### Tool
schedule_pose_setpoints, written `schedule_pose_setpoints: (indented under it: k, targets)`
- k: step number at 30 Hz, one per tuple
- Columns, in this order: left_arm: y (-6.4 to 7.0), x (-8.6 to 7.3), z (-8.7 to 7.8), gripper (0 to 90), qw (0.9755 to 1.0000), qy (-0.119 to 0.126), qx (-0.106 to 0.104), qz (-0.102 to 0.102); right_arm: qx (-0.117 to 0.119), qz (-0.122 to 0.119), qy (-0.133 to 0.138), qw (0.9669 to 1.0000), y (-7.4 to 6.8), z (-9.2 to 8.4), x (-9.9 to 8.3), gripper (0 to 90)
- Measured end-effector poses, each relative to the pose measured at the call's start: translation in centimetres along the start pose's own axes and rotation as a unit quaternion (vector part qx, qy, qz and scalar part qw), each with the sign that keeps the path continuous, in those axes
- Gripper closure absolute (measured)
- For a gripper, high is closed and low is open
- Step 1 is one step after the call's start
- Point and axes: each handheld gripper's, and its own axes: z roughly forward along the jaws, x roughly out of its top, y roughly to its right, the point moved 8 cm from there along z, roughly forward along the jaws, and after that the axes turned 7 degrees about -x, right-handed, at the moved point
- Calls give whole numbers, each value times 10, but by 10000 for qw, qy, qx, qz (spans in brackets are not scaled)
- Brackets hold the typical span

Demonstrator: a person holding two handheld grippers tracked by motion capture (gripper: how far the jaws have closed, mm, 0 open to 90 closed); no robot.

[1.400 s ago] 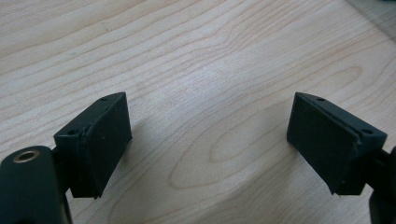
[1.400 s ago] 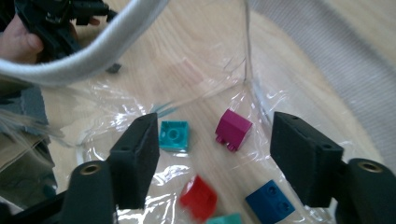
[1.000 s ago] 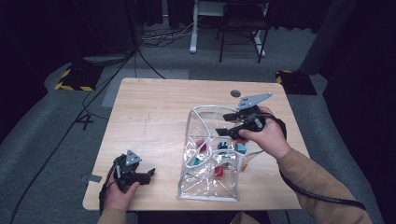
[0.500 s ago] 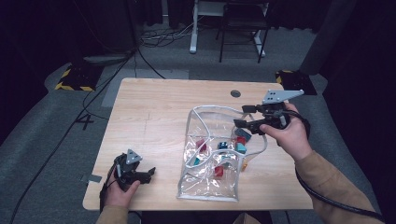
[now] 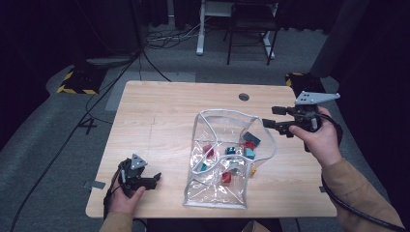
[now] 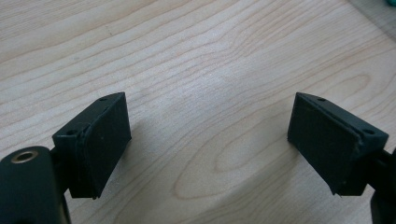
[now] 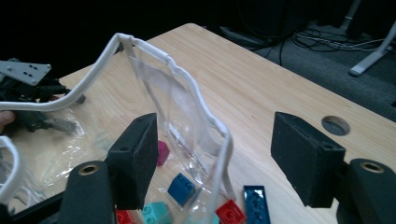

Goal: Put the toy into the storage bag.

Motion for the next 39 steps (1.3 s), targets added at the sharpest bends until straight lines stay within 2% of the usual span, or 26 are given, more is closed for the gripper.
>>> schedule_pose_setpoints:
  k: [3, 7, 9, 13, 15, 17, 20, 29, 35, 39]
  targets:
    - [0, 0, 0, 135, 10000, 0, -3, -3, -164, 97, 22, 9998, 14, -6, -5, 330]
    - [0, 0, 0, 135, 10000, 0, -2, -4, -274, 214, 31, 9994, 25, -8, -10, 330]
    - [0, 0, 0, 136, 10000, -10, 4, -5, -419, 356, 22, 9985, 38, -10, -16, 331]
    - [0, 0, 0, 135, 10000, -11, 3, -6, -534, 444, -19, 9976, 49, -11, -23, 331]
    - [0, -1, 0, 136, 10000, -13, 0, -18, -617, 525, -94, 9967, 58, -8, -31, 330]
    - [0, -1, 0, 136, 10000, -11, 2, -20, -657, 546, -117, 9963, 60, -7, -34, 329]
    - [0, -1, -1, 136, 10000, -10, 1, -21, -724, 632, -268, 9950, 67, 1, -50, 327]
    - [0, -1, -1, 136, 10000, -11, 1, -20, -656, 755, -539, 9935, 68, 21, -82, 324]
    - [0, -1, -1, 136, 10000, -12, 2, -18, -526, 832, -744, 9924, 61, 40, -107, 315]
    - [0, -1, -1, 136, 10000, -11, 2, -19, -498, 875, -811, 9916, 58, 48, -117, 310]
